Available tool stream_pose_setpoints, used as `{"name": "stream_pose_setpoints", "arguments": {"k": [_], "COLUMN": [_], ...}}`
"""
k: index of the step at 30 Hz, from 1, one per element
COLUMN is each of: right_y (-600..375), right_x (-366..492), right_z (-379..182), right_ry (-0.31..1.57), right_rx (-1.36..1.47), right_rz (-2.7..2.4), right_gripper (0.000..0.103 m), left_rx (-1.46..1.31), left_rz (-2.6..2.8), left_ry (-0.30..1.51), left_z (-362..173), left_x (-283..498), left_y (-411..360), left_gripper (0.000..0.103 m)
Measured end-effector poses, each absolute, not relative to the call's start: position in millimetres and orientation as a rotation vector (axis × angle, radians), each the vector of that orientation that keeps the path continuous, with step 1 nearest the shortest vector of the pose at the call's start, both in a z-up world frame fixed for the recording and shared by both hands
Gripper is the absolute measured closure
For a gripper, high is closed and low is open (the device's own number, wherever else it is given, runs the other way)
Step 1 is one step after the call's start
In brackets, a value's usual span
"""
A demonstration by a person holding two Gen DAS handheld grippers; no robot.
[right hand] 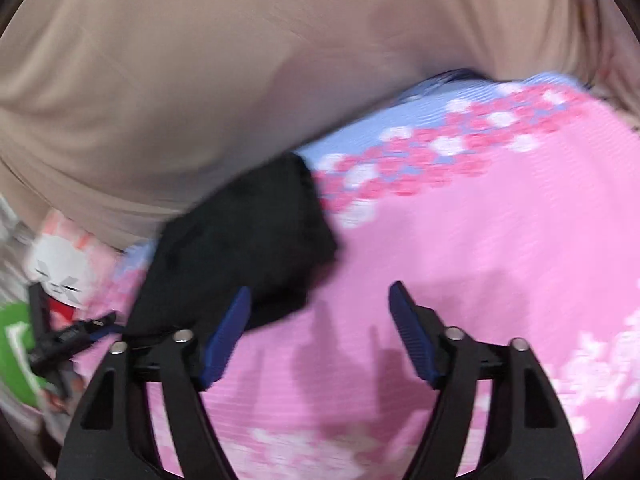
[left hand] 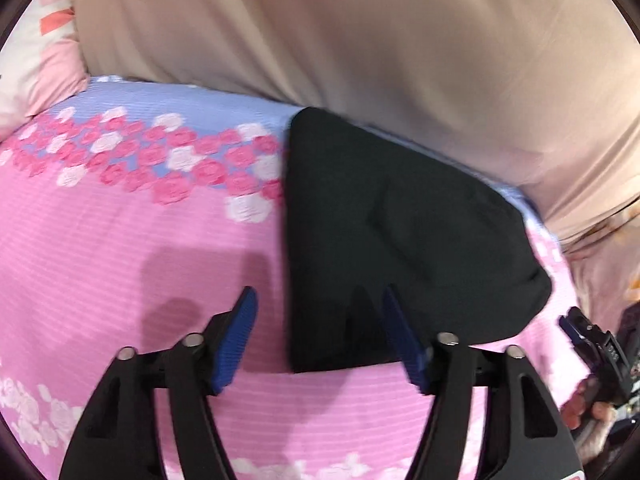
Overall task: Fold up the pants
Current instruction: 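Lower the folded pants onto the bed and open both tools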
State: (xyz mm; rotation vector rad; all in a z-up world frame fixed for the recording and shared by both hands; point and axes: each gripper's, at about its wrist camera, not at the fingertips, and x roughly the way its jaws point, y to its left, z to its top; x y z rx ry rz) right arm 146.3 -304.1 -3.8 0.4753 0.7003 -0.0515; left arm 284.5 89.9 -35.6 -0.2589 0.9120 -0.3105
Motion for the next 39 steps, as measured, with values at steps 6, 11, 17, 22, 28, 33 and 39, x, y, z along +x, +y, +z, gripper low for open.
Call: {"name": "stream_pose_setpoints", "arguments": {"k": [6, 11, 17, 22, 28, 33, 39], "right_y": [-286, -270, -266, -264, -227, -245, -226], "right_x": [193, 203, 182, 160, 165, 209, 190], "right_z": [-22, -20, -14, 4, 42, -27, 4], "right_ry": [0.758, 0.768, 0.746, 0.669, 0.557, 0.775, 0.662], "right_rx": [0.510, 0.428, 0.389, 0.356, 0.178, 0.141, 0.051], "right_rz": [-0.015, -0.015, -0.043, -0.149, -0.139, -0.181, -0.190], "right_gripper": [0.026, 0.079, 0.072, 0.066, 0.067, 0.076, 0.075], "left_rx": [-0.305, -0.299, -0.267, -0.165, -0.058, -0.021, -0.006], "left_rz": [-0.315, -0.332, -0.301, -0.244, -0.271, -0.239, -0.220], "left_ry": [0.995, 0.991, 0.970, 0.877, 0.770, 0.885, 0.848], "left_z": [-60, -61, -55, -30, 2, -50, -51], "left_x": [314, 317, 308, 280, 264, 293, 284], "left_y": [74, 74, 85, 77, 39, 15, 17], "left_gripper": [0.027, 0.075, 0.072, 0.073, 0.058, 0.056, 0.056]}}
